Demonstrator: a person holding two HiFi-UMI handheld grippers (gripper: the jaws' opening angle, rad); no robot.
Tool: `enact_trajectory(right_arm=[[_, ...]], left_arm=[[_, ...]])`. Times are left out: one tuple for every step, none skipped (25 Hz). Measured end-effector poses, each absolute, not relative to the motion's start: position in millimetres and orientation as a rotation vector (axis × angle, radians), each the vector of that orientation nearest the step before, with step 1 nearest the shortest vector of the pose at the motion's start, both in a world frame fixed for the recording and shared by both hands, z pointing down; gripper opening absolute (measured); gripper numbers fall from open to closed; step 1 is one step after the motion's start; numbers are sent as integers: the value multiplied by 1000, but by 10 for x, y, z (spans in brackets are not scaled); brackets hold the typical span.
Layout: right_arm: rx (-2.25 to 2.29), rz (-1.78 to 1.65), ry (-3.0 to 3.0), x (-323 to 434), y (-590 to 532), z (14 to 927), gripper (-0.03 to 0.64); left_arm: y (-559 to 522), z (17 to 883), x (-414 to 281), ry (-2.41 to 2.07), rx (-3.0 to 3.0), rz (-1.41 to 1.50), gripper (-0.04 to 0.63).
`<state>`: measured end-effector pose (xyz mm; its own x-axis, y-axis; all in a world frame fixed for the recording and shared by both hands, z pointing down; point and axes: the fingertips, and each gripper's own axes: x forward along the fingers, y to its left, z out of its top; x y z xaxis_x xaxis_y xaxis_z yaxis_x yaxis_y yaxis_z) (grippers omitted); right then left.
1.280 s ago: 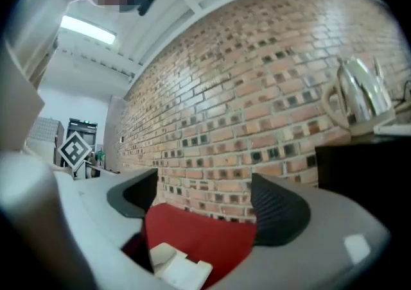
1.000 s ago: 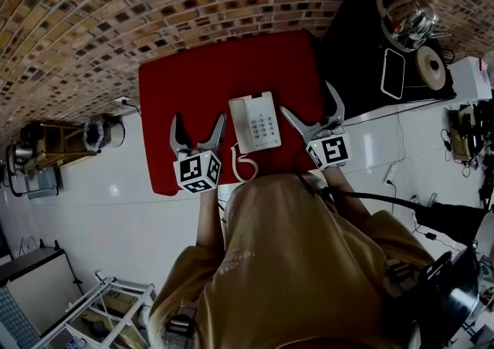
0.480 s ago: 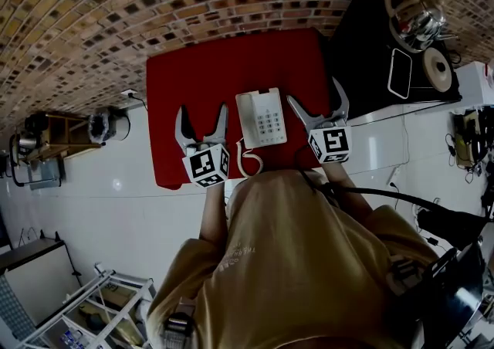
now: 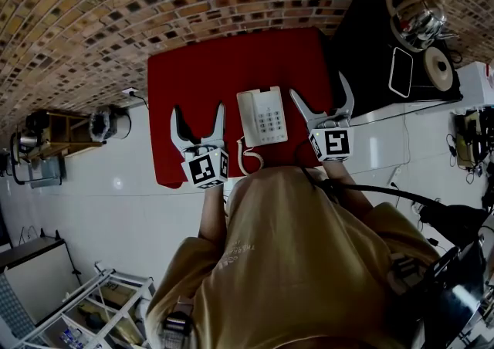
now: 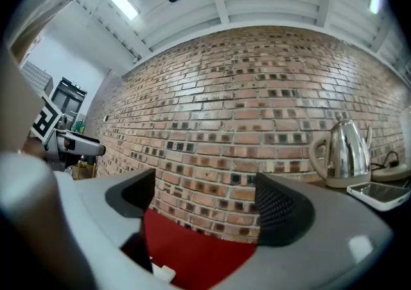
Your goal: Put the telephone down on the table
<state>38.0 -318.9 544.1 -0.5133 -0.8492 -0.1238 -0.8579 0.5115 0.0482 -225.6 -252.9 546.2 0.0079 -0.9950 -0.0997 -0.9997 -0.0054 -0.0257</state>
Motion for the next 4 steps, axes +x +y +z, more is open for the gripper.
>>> enact_trajectory(right_arm=[[-1492,165,2628,377,-3189,5396,477],[-1483,171,2606,372,-3186,5362,477],[-1475,177,2589,368,-3182,5335,476],[-1469,182,2575,364,-3176,5312,477]], left_arm=[[-2535,5466,-2247,2142,-2168,76,439],[-2540,5467,-2239,2134,-2169,73,439],[-2544,5466,-2230,2126,-2168,71,439],[-2546,5464,-2222,2117,-2167,69,439]])
